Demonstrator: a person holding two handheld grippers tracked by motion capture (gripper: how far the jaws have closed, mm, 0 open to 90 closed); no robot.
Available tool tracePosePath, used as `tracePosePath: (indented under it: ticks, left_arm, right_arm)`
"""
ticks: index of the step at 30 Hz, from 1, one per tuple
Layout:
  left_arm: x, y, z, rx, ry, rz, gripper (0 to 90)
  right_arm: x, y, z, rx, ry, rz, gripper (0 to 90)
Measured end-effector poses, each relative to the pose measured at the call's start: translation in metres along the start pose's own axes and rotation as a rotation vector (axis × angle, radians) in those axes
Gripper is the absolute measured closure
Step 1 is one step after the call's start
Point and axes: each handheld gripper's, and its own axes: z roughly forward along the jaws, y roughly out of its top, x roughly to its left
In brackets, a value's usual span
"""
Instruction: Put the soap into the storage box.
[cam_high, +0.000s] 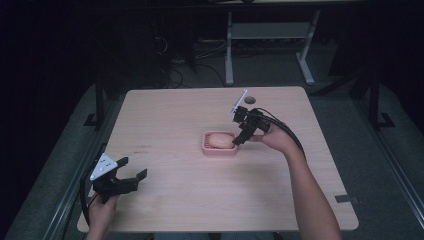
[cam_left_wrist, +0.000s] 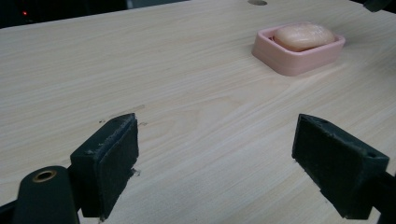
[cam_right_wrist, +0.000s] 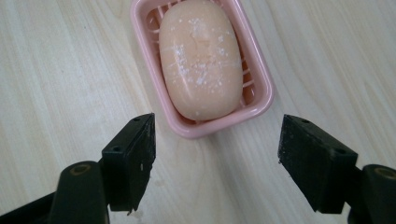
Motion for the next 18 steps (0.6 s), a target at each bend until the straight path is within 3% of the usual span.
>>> tracePosePath:
  ticks: [11,18]
  left_arm:
    - [-0.001,0.0,0.001,-0.001,-0.002,0.003,14.3]
    - [-0.002,0.0,0.001,-0.001,-0.003,0.002,14.3]
  right_arm:
    - [0.005,-0.019,-0.002,0.016,0.006,0.034,26.8]
    - [0.008,-0.031,-0.004,-0.005,0.004,0.043,26.9]
